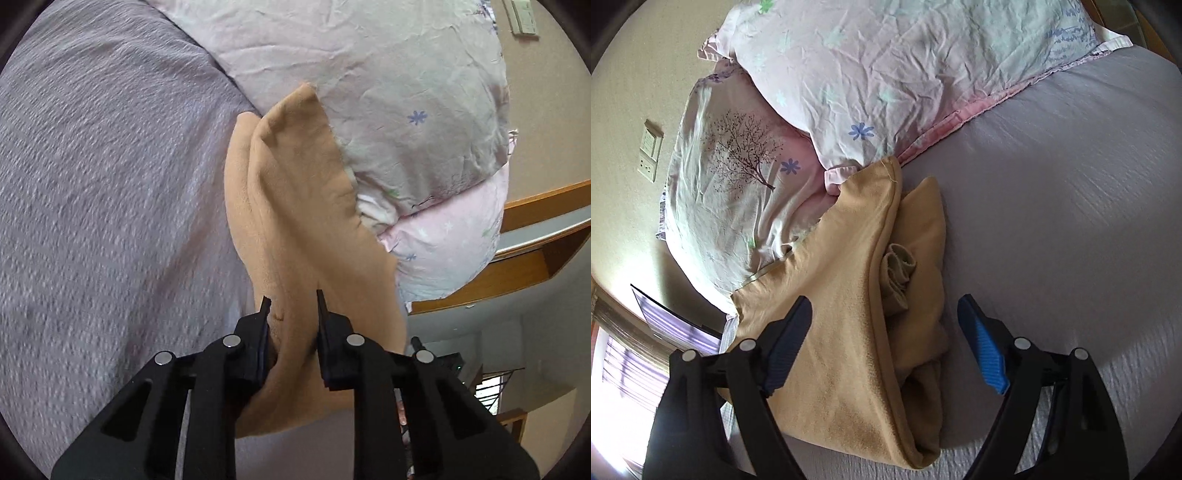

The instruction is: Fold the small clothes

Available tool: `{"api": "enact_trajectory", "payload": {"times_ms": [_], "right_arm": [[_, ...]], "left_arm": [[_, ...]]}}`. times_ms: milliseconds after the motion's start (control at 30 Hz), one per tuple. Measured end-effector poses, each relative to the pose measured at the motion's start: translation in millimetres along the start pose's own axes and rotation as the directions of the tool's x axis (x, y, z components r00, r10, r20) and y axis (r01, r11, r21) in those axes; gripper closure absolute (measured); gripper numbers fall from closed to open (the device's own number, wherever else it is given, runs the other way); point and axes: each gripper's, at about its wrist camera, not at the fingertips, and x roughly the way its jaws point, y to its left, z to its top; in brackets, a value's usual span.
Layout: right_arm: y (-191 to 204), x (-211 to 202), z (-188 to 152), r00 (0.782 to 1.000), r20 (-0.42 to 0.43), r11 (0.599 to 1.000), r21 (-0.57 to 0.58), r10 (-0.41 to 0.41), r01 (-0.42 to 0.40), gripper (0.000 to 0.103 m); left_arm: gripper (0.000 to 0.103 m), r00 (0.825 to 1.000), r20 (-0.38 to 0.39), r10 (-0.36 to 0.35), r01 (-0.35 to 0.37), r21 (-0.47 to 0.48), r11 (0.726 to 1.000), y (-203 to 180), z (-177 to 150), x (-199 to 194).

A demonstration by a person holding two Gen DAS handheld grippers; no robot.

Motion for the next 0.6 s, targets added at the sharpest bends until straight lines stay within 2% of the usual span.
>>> {"api": "enact_trajectory", "payload": {"times_ms": [100,167,300,400,467,533,567,600], "right_arm": [[-0.6,-7.5,1.0,0.999,0.040,1.000,0.015,0.024,-0.024,0.022],[-0.2,-12.1,2.5,0.997,0.068,0.999,0.019,0.031,-0.033,0.022],[-4.1,-17.6,4.9,0.994,0.101,0.999,0.037,0.031,-0.034,0.022],[-5.8,-19.2,6.9,0.993,0.115,1.000,0.025,-0.009,0.006,0.022],[-8.2,-19.8,8.4,0.992,0.120,0.999,0.017,-0.041,0.039,0.022],[-12.2,-22.0,8.6,0.990,0.128,0.998,0.017,-0.063,0.061,0.022],[-14.6,-23.6,9.3,0.989,0.134,0.998,0.020,-0.070,0.068,0.022],[-17.1,-26.4,9.9,0.987,0.143,0.997,0.027,-0.073,0.070,0.022]], "left_arm": [[0.084,0.998,0.025,-0.054,0.052,0.066,0.996,-38.5,-1.2,-4.7],[0.084,0.994,0.014,-0.107,0.104,0.140,0.985,-81.1,-3.9,1.9],[0.084,0.979,-0.099,-0.176,0.198,0.306,0.931,-174.7,-28.2,56.4],[0.084,0.956,-0.241,-0.167,0.247,0.354,0.902,-218.2,-64.2,128.4],[0.082,0.939,-0.332,-0.090,0.219,0.375,0.901,-229.5,-89.5,182.6],[0.078,0.921,-0.388,-0.007,0.171,0.389,0.905,-231.0,-106.7,215.9],[0.077,0.912,-0.410,-0.021,0.191,0.378,0.906,-230.9,-110.4,219.4],[0.077,0.895,-0.439,-0.072,0.247,0.357,0.901,-231.4,-112.6,216.2]]}}
